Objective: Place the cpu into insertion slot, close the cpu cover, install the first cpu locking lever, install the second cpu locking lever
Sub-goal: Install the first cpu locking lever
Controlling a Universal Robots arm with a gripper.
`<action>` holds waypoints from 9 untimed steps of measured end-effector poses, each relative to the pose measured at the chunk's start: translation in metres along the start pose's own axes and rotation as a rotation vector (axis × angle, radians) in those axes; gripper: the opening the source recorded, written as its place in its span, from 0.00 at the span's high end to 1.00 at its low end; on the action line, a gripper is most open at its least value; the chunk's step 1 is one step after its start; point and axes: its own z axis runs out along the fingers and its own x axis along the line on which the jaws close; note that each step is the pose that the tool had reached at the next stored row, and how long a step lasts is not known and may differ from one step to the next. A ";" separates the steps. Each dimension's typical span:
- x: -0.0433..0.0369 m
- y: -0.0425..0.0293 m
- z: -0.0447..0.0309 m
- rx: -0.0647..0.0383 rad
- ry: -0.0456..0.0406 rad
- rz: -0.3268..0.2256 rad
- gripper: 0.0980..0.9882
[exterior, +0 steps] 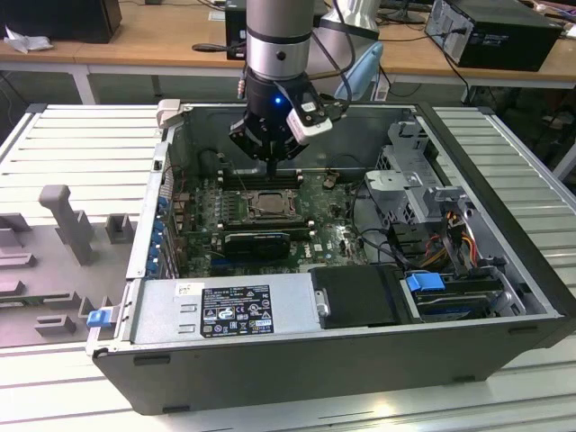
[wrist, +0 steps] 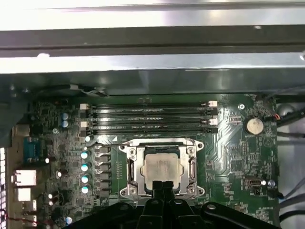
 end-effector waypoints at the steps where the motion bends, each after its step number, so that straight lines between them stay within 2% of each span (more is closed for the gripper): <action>1: 0.0006 0.0000 0.0005 0.000 0.0000 -0.007 0.99; 3: 0.0055 -0.0001 0.0021 -0.002 0.0003 -0.015 0.99; 5: 0.0177 -0.0002 0.0045 -0.004 0.0004 -0.017 0.99; 6: 0.0276 -0.0003 0.0059 -0.006 0.0004 -0.018 0.99; 9: 0.0426 -0.0001 0.0067 -0.008 0.0003 -0.018 0.99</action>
